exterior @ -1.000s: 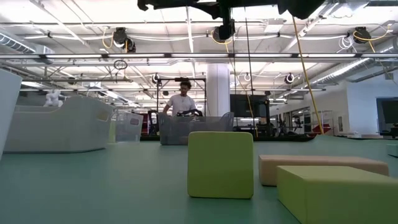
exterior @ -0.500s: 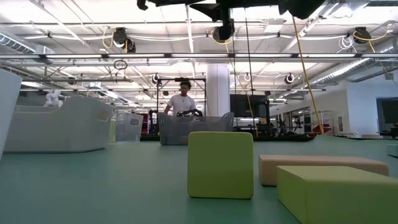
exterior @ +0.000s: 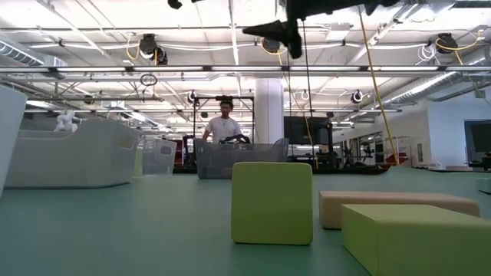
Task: Sort & place blocks by color
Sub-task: Put the top violet block into the white bin
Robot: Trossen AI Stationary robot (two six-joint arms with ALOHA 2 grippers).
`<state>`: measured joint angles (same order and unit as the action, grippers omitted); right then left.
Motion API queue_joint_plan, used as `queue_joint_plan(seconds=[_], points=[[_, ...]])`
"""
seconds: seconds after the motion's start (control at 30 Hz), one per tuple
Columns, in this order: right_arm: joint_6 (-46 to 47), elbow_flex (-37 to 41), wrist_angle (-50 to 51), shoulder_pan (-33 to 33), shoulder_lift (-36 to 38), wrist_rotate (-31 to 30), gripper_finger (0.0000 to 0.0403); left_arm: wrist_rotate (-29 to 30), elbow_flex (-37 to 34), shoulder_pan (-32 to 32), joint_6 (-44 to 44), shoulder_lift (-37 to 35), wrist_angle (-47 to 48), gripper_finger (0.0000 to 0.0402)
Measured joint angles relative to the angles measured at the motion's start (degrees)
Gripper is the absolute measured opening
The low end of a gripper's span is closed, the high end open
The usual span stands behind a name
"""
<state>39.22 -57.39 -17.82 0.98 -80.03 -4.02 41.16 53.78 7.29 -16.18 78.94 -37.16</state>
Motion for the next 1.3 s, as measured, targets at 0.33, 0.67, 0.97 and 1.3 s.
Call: queue_joint_plan(seconds=[0.33,0.67,0.97,1.3], points=[[-0.88,0.0,31.38,-2.15,4.81,-0.14,0.0252,-0.88,0.0,3.52,-0.34,-0.39,-4.28,0.0063],[3.9,7.8,22.02,-2.98,4.72,-0.38,0.0252,-1.1,0.0,7.16,-1.31,-0.36,-7.09,0.0063],[12.07,20.6,-3.58,-2.98,4.75,-0.34,0.0251,-1.15,0.0,10.22,16.13,-0.37,0.52,0.0064],[17.37,29.57,-29.82,-2.98,4.86,9.68,0.0251,-5.34,0.0,15.54,50.47,-1.95,23.13,0.0064]])
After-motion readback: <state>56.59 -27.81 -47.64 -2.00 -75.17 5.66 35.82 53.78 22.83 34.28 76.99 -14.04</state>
